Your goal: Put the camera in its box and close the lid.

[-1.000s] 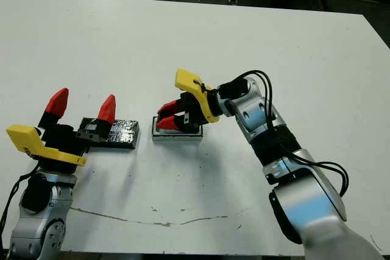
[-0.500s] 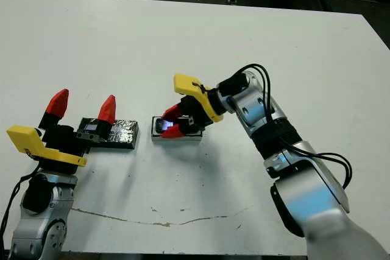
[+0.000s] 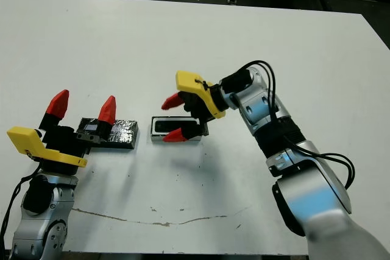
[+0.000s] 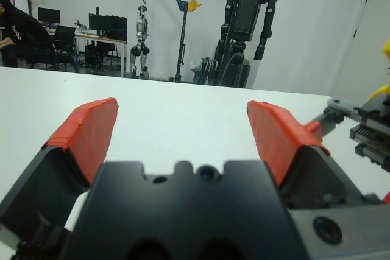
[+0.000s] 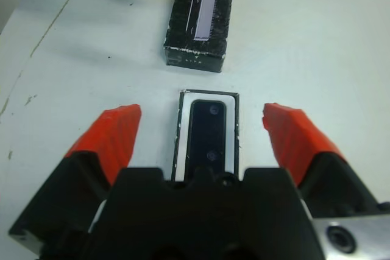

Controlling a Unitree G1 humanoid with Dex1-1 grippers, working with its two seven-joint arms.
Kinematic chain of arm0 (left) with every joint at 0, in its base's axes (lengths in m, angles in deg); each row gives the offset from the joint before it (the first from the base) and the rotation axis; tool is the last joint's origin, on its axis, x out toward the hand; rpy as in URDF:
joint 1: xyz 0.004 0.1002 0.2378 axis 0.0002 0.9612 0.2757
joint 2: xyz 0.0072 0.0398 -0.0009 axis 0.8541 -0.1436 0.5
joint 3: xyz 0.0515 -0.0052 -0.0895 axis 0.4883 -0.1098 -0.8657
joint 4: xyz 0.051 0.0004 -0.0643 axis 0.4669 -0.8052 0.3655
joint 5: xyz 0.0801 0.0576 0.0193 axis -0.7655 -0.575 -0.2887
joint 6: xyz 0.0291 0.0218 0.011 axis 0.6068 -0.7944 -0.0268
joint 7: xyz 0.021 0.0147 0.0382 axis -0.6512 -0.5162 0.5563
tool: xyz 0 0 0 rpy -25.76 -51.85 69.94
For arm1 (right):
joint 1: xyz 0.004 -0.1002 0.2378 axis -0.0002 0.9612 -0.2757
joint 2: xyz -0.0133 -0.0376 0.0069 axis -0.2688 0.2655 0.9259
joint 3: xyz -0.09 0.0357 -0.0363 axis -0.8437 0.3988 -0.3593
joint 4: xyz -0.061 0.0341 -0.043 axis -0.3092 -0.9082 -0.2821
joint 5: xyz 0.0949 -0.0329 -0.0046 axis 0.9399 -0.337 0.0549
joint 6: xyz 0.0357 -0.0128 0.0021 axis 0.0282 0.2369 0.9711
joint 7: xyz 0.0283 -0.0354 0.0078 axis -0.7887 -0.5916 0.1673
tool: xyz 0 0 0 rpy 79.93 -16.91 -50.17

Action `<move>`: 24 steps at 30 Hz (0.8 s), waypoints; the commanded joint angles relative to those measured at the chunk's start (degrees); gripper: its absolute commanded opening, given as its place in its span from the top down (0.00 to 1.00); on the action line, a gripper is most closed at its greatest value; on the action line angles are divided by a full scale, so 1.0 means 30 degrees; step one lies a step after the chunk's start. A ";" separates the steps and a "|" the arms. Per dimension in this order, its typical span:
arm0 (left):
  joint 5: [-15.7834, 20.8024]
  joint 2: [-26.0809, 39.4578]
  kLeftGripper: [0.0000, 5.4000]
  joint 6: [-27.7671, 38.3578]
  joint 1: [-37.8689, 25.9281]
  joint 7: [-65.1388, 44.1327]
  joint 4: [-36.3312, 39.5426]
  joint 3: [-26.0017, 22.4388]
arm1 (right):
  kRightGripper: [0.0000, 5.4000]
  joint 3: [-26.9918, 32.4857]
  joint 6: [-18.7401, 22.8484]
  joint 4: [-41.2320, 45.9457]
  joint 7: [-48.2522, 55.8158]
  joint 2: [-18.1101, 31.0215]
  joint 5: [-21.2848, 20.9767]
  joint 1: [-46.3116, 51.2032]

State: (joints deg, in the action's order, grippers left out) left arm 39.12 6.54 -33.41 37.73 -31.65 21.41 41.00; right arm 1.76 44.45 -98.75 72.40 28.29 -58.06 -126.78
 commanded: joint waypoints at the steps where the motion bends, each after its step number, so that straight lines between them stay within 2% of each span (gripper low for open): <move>1: 0.0006 0.0110 0.00 -0.0182 0.0306 -0.0123 -0.0133 0.0058 | 0.00 0.0390 0.0410 0.0631 0.0102 0.0594 0.0296 0.0007; 7: 0.0172 0.0103 0.00 -0.0096 0.0321 -0.0276 -0.0205 0.0007 | 0.00 0.1324 0.0108 0.1374 0.0416 0.1115 0.1267 0.0031; 11: 0.0031 0.0136 0.00 -0.0250 0.0310 -0.0162 -0.0038 -0.0008 | 0.00 0.2848 0.0378 0.2918 -0.0625 0.1743 0.2253 0.0879; 17: 0.0052 0.0123 0.00 -0.0269 0.0136 -0.0114 -0.0154 -0.0136 | 0.02 0.6820 0.3707 0.9480 -0.7717 0.2037 0.2834 0.5440; 20: -0.0099 0.0250 0.00 -0.0207 0.0078 -0.0141 -0.0144 -0.0187 | 0.09 0.8426 0.4482 1.2420 -1.0596 0.1753 0.3285 0.8112; 24: -0.0113 0.0433 0.00 -0.0312 -0.0058 -0.0160 -0.0035 -0.0304 | 0.20 1.0391 0.5142 1.5782 -1.2782 0.1478 0.4633 1.1951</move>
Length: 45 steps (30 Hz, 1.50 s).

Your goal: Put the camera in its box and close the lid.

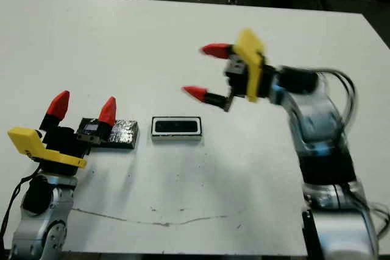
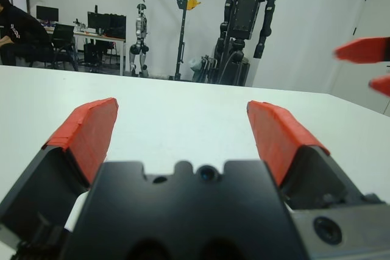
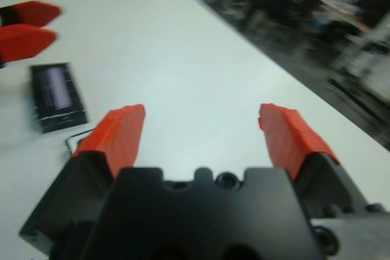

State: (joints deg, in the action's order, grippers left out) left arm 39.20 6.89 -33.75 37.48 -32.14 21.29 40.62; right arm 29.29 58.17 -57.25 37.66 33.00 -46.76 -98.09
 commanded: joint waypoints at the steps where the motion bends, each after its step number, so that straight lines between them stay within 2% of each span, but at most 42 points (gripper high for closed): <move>1: -0.0103 0.0357 0.00 -0.0194 -0.0021 -0.0034 0.0009 -0.0218 | 0.22 0.1511 0.0734 0.2569 -0.1592 -0.0118 0.1204 0.3142; 5: -0.0286 0.0681 0.00 -0.0182 -0.0412 -0.0007 -0.0135 -0.0490 | 0.34 0.2611 0.0280 0.4307 -0.2382 -0.0245 0.2496 0.6756; 9: -0.0346 0.1435 0.00 -0.0310 -0.1006 -0.0327 -0.0429 -0.0882 | 0.45 0.3003 -0.1272 0.5103 -0.4027 -0.1577 0.2637 0.9872; 13: -0.0603 0.2515 0.00 -0.0800 -0.1723 -0.0630 -0.0484 -0.1294 | 0.58 0.2680 -0.2655 0.4726 -0.5249 -0.2998 0.2779 1.1386; 17: -0.0732 0.3762 0.00 -0.1052 -0.2493 -0.1304 -0.0652 -0.1596 | 0.69 0.2150 -0.3038 0.4691 -0.6781 -0.3601 0.2129 1.1836; 19: -0.0561 0.4706 0.00 -0.1525 -0.2891 -0.2104 -0.0694 -0.1700 | 0.75 0.2041 -0.3196 0.4768 -0.7632 -0.4111 0.2129 1.1936; 24: 0.0548 0.9335 0.00 -0.3442 -0.4502 -0.7480 -0.1382 -0.1571 | 0.90 0.1770 -0.3841 0.4281 -0.8334 -0.4660 0.2334 1.1844; 27: 0.0486 1.2158 0.00 -0.3906 -0.6098 -1.1193 -0.2482 -0.0839 | 1.00 0.1519 -0.4168 0.4010 -0.8432 -0.4778 0.2364 1.1773; 30: 0.0708 1.3647 0.00 -0.3915 -0.8027 -1.4593 -0.4446 0.0066 | 1.00 0.1292 -0.4657 0.3738 -0.8436 -0.4772 0.2298 1.1712; 35: 0.0614 1.4326 0.00 -0.3544 -1.1655 -1.9889 -0.8719 0.2117 | 1.00 0.1142 -0.4781 0.3538 -0.8568 -0.4697 0.2422 1.1669; 38: 0.0372 1.4160 0.00 -0.3049 -1.3581 -2.2676 -1.1167 0.3197 | 1.00 0.1087 -0.5025 0.3397 -0.8532 -0.4638 0.2374 1.1680; 41: 0.0673 1.3518 0.00 -0.3211 -1.5292 -2.5453 -1.3892 0.3891 | 1.00 0.1040 -0.5127 0.3434 -0.8797 -0.4653 0.2220 1.1745; 45: 0.1231 1.2993 0.00 -0.2274 -1.6341 -2.7005 -1.5938 0.4831 | 1.00 0.1028 -0.5306 0.3329 -0.8787 -0.4607 0.2332 1.1765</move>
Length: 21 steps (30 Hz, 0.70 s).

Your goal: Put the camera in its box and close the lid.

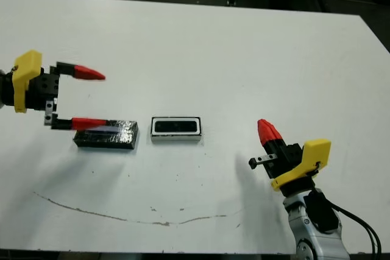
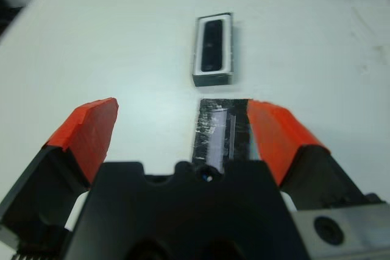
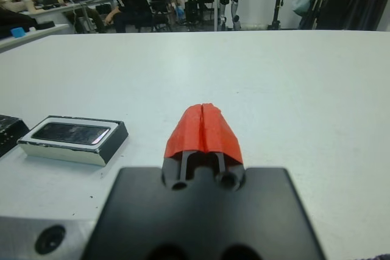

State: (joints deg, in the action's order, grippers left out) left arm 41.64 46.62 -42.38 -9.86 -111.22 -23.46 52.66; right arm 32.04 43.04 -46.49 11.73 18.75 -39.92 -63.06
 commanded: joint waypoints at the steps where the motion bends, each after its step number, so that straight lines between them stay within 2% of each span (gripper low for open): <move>1: 0.0736 -0.0216 0.00 0.0712 -0.0664 -0.0658 -0.1172 0.1246 | 1.00 0.0107 -0.0266 -0.0277 -0.0130 0.0157 0.0080 0.0086; 3: 0.1115 -0.0123 0.00 0.0973 -0.0819 -0.0658 -0.1288 0.1966 | 1.00 0.0081 -0.0243 -0.0260 -0.0163 0.0150 0.0089 0.0090; 10: 0.1010 -0.0195 0.00 0.2527 -0.0971 -0.0658 -0.1664 0.3077 | 1.00 0.0014 -0.0344 -0.0356 -0.0214 0.0100 0.0008 0.0103; 15: 0.0996 -0.0600 0.00 0.3373 -0.0847 -0.0658 -0.2136 0.3179 | 1.00 -0.0031 -0.0664 -0.0513 -0.0106 0.0177 -0.0060 0.0117; 21: 0.0996 -0.1112 0.00 0.3188 -0.0835 -0.0658 -0.2456 0.3238 | 1.00 0.0041 -0.0474 -0.0538 0.0084 0.0260 0.0354 0.0124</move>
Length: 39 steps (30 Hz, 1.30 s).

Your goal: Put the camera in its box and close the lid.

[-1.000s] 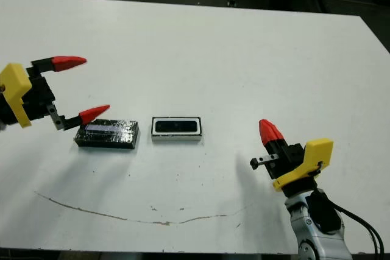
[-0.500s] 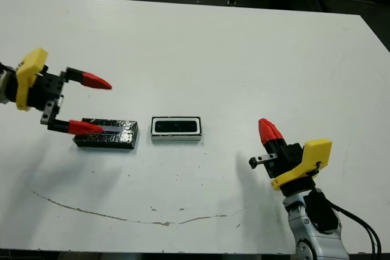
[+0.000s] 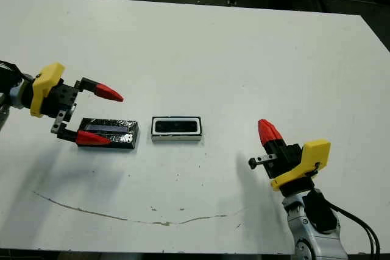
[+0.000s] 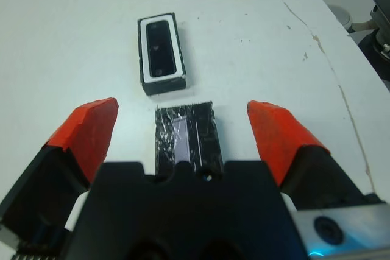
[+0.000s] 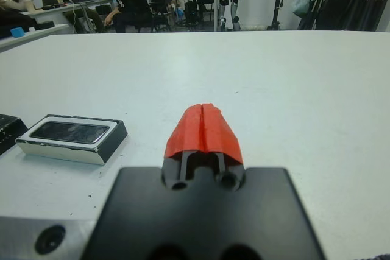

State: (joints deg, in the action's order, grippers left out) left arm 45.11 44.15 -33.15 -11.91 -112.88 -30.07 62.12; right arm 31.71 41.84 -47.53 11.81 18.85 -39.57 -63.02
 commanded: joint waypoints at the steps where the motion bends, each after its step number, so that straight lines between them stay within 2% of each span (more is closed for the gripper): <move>1: -0.0233 -0.0386 0.00 0.0235 -0.0130 -0.0105 -0.0275 0.0019 | 1.00 0.0155 -0.0148 -0.0253 0.0115 0.0234 0.0300 0.0096; 5: -0.0745 -0.0799 0.00 0.1020 -0.0057 -0.0105 -0.0525 -0.0334 | 1.00 0.0120 -0.0338 -0.0404 0.0177 0.0314 0.0236 0.0081; 11: -0.2683 -0.1076 0.00 0.1398 -0.0380 0.0266 -0.0700 -0.0345 | 1.00 -0.0046 -0.0305 -0.0252 0.0073 0.0379 0.0032 0.0168; 16: -0.3780 -0.1508 0.00 0.1787 -0.0578 0.0299 -0.1316 -0.0402 | 1.00 -0.0128 -0.0728 -0.0404 0.0203 0.0435 -0.0176 0.0181; 22: -0.4483 -0.1838 0.00 0.1668 -0.0979 -0.0036 -0.2163 -0.0341 | 1.00 -0.0117 -0.0684 -0.0377 0.0201 0.0515 -0.0068 0.0231; 30: -0.5550 -0.1975 0.00 0.3032 -0.1176 0.0264 -0.3248 -0.0332 | 1.00 -0.0125 -0.0689 -0.0399 0.0273 0.0532 0.0037 0.0197; 39: -0.5985 -0.2289 0.00 0.3171 -0.1477 0.0005 -0.4428 -0.0368 | 1.00 -0.0173 -0.0443 -0.0210 0.0097 0.0513 0.0058 0.0188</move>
State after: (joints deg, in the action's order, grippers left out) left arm 28.09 37.73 -23.58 -15.70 -112.46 -42.46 61.09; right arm 30.99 40.33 -48.27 12.34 19.57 -39.54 -62.75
